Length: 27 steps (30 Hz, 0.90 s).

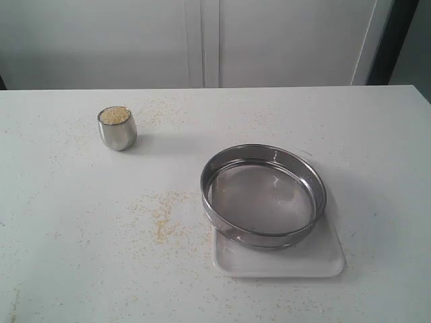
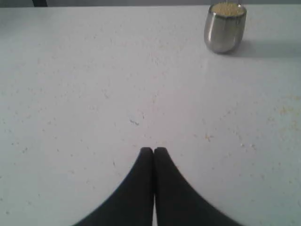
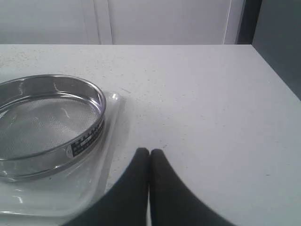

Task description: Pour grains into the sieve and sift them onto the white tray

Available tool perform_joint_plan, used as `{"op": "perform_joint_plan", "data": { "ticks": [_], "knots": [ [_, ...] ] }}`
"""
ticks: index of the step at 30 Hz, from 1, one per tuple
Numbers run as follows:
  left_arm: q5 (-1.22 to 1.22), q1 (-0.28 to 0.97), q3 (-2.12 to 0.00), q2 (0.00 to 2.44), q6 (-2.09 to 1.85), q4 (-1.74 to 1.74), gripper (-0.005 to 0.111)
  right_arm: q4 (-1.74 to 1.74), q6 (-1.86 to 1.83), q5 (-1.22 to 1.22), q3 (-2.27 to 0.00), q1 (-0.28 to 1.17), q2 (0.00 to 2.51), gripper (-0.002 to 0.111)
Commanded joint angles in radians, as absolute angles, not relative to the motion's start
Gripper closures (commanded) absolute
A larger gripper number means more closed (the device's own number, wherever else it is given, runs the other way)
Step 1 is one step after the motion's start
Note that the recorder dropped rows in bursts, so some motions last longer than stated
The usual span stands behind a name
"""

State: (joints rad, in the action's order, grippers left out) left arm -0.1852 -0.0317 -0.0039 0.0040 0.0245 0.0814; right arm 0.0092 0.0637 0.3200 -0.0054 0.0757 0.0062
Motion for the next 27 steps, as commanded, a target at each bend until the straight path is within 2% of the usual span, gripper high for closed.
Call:
{"op": "perform_joint_plan", "data": {
  "ticks": [1,6,10,13,19,27],
  "knots": [
    [-0.015,-0.024,0.000,0.000,0.034,0.104,0.107,0.007,0.066,0.313,0.000,0.069,0.000,0.108],
    [0.224,-0.024,0.000,0.000,0.157,0.104,0.107,0.007,0.066,0.313,0.000,0.069,0.000,0.108],
    [0.516,-0.024,0.000,0.000,0.185,0.102,0.107,0.007,0.066,0.313,0.000,0.069,0.000,0.108],
    [0.465,-0.024,-0.066,0.004,0.185,0.102,0.107,0.007,0.066,0.313,0.000,0.069,0.000,0.108],
    [0.456,-0.024,-0.173,0.252,0.183,0.102,0.107,0.007,0.066,0.313,0.000,0.069,0.000,0.108],
    [0.633,-0.024,-0.294,0.583,0.201,0.010,0.107,0.007,0.066,0.313,0.000,0.069,0.000,0.108]
  ]
}}
